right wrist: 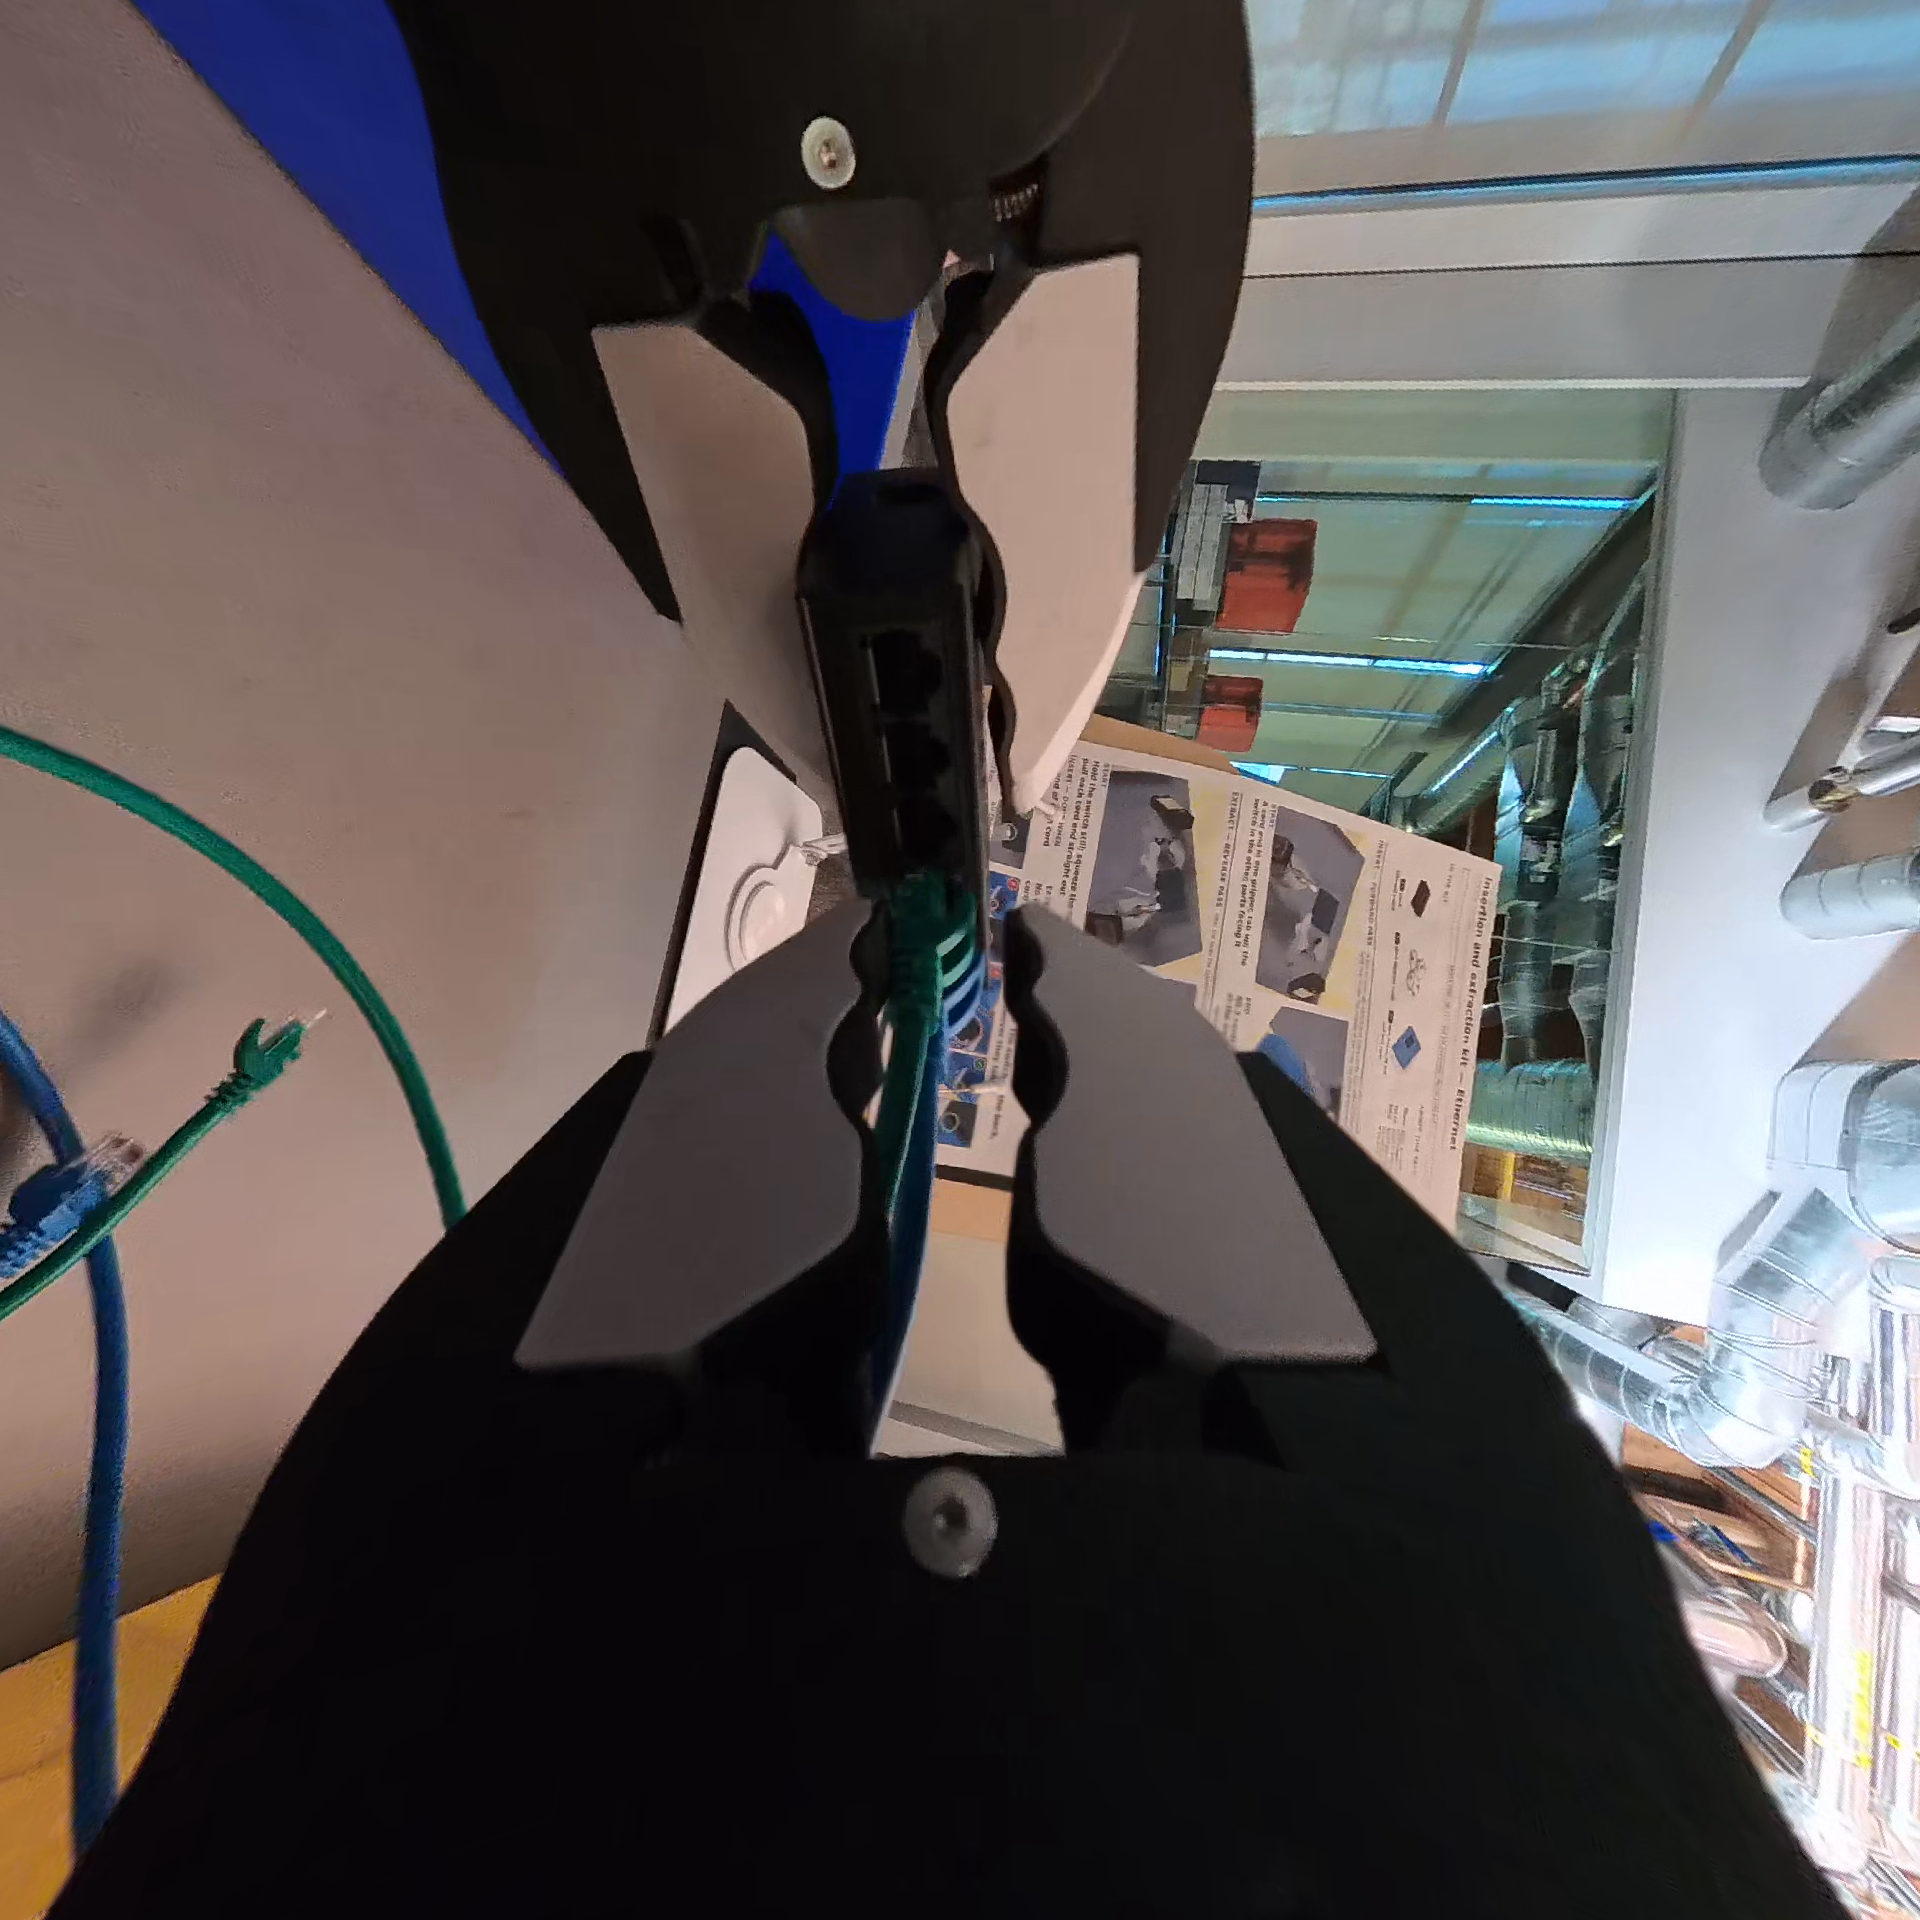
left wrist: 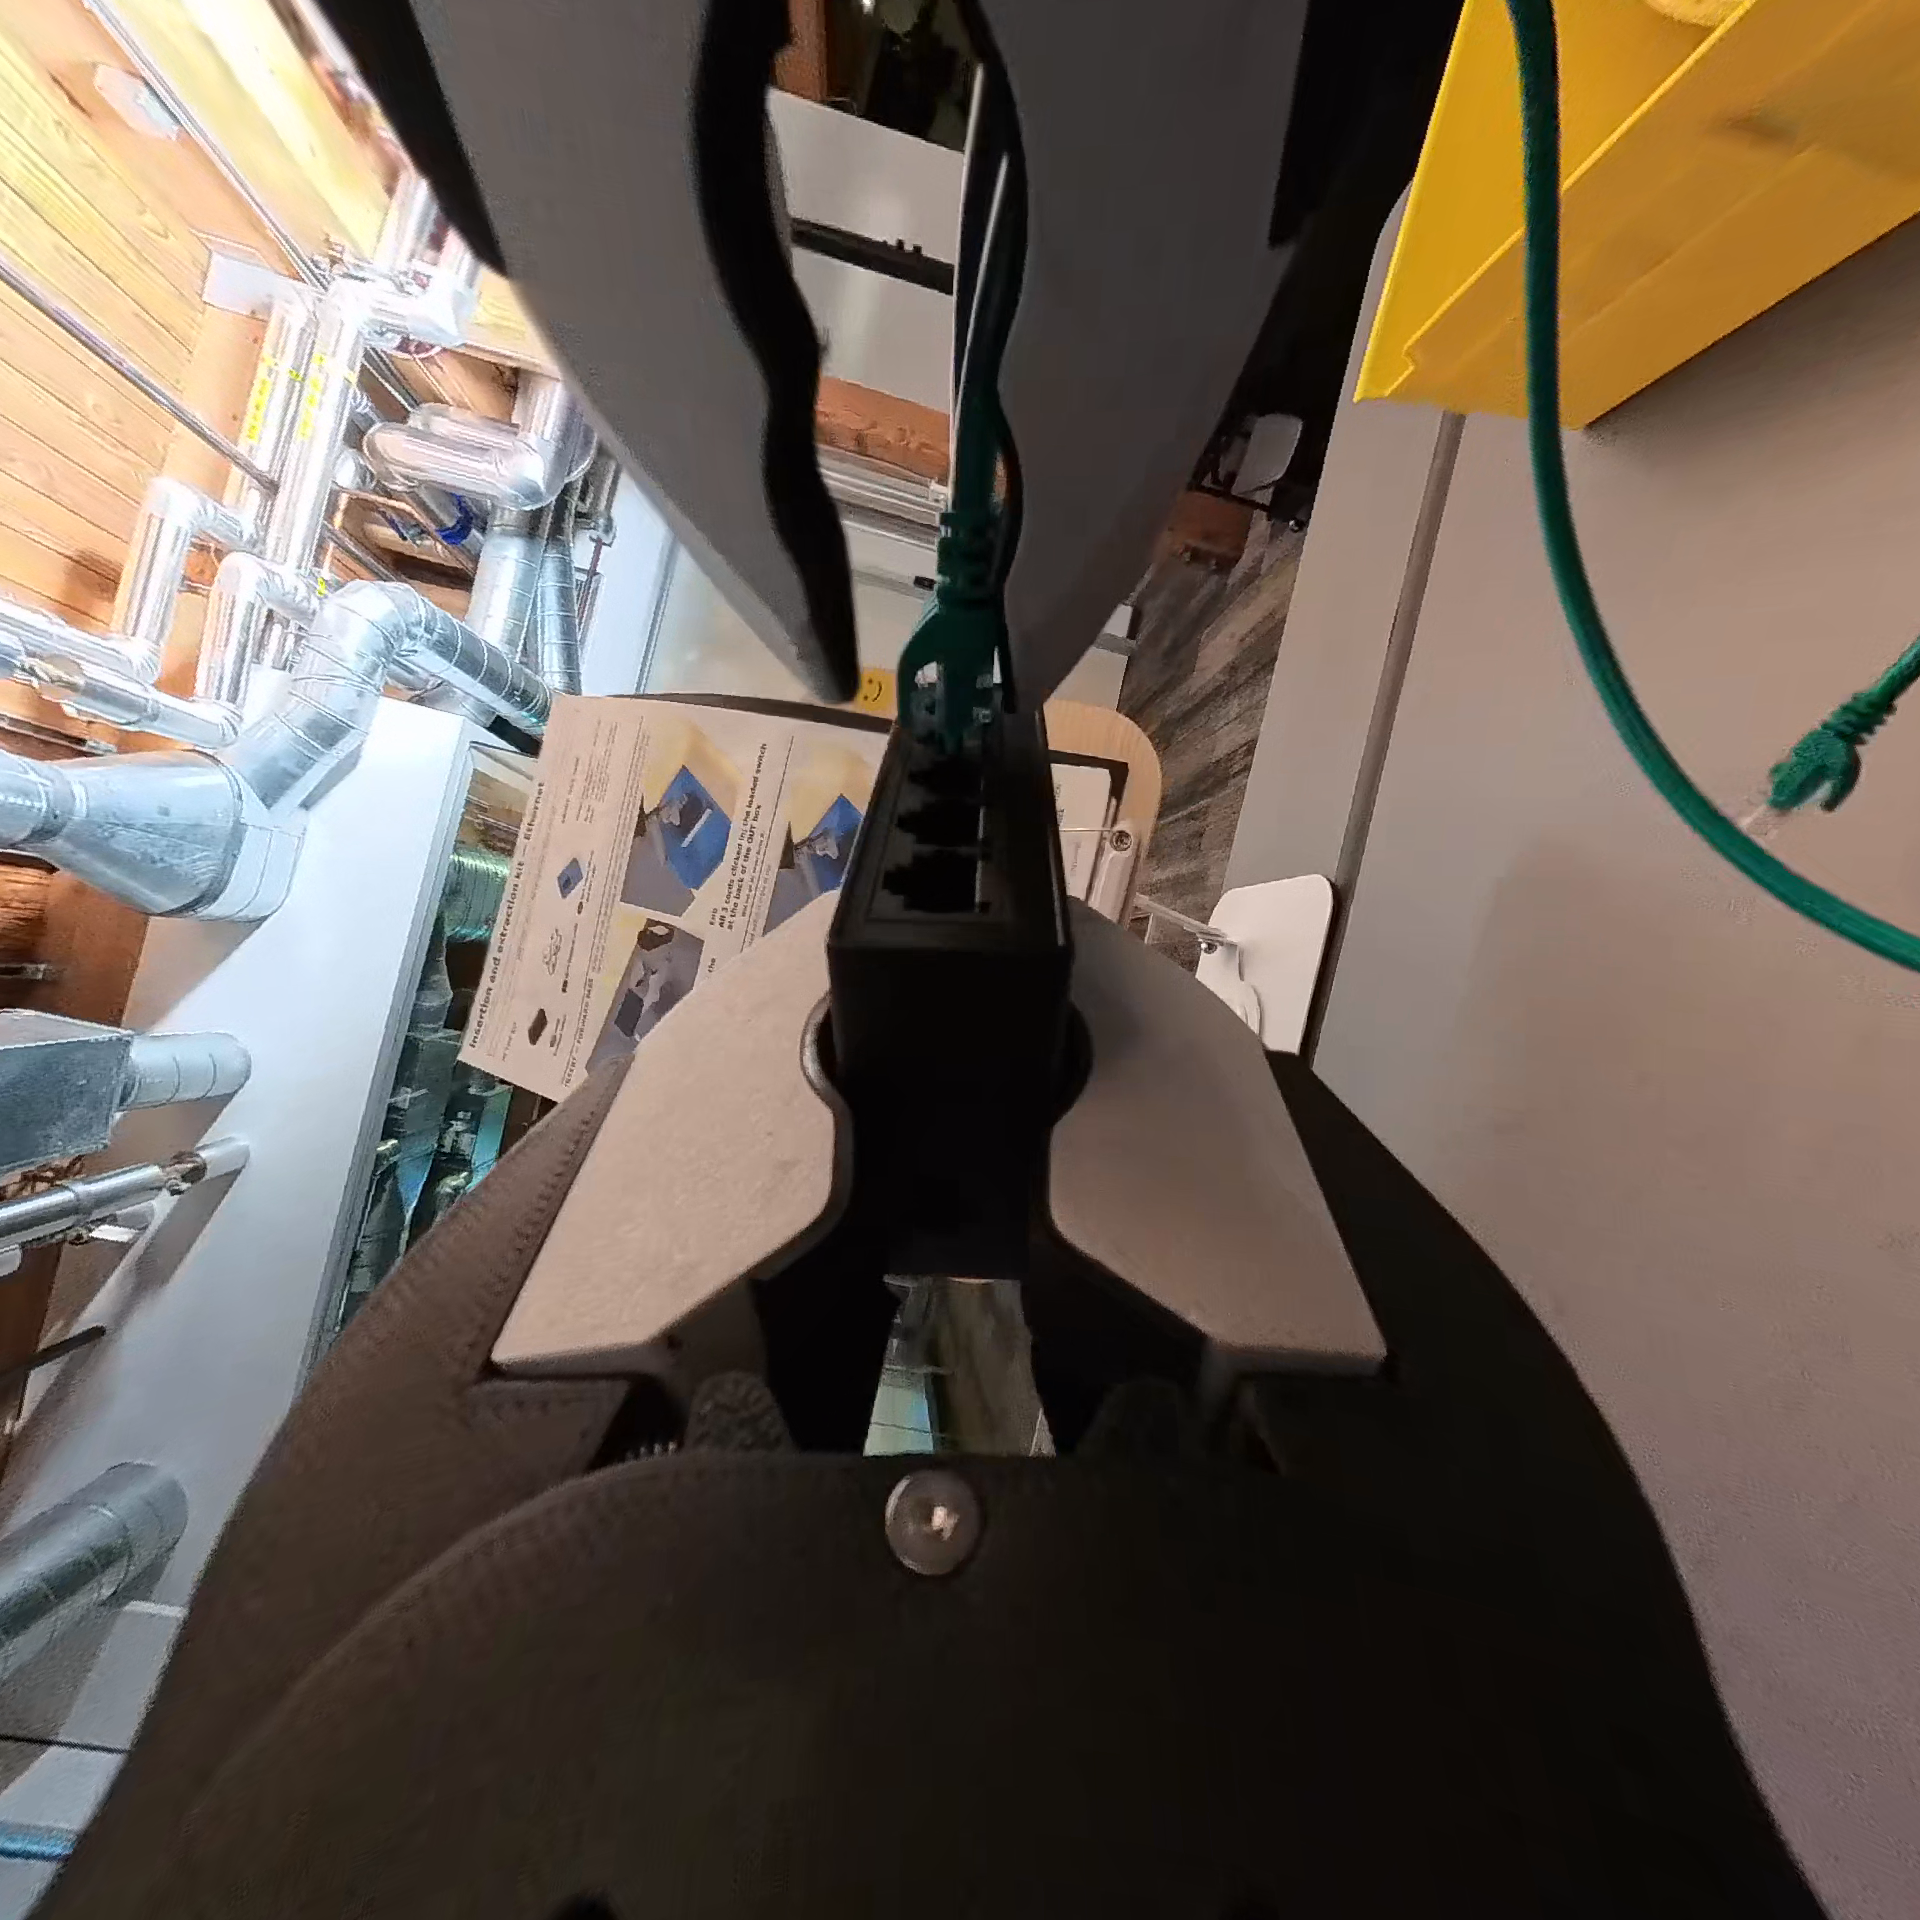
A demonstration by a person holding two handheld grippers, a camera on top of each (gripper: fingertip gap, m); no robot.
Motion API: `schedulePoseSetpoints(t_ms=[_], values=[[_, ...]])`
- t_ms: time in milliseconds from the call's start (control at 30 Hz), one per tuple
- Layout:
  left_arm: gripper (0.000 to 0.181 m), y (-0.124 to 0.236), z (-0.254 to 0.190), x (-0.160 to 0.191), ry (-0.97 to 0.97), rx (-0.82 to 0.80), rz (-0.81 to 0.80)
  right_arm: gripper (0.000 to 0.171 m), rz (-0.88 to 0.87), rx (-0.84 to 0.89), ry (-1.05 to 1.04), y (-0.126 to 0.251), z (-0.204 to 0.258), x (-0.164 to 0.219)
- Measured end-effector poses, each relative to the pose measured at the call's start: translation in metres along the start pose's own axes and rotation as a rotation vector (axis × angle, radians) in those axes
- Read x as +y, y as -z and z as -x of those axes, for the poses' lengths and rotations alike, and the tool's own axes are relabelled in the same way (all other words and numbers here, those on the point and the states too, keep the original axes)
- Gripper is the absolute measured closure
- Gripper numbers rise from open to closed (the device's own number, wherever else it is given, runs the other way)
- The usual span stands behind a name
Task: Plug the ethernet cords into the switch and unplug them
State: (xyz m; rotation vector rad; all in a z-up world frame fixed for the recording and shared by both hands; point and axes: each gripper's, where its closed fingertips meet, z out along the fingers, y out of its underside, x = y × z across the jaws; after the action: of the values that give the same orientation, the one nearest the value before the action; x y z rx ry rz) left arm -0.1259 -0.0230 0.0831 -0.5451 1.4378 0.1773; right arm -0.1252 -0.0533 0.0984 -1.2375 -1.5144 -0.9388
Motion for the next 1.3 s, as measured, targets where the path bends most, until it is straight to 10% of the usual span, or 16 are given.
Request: schedulePoseSetpoints(t_ms=[1300], values=[[0.151, 0.007, 0.024, 0.015, 0.030, -0.024, 0.029, 0.156, 0.033, -0.011, -0.006, -0.013, -0.017, -0.015]])
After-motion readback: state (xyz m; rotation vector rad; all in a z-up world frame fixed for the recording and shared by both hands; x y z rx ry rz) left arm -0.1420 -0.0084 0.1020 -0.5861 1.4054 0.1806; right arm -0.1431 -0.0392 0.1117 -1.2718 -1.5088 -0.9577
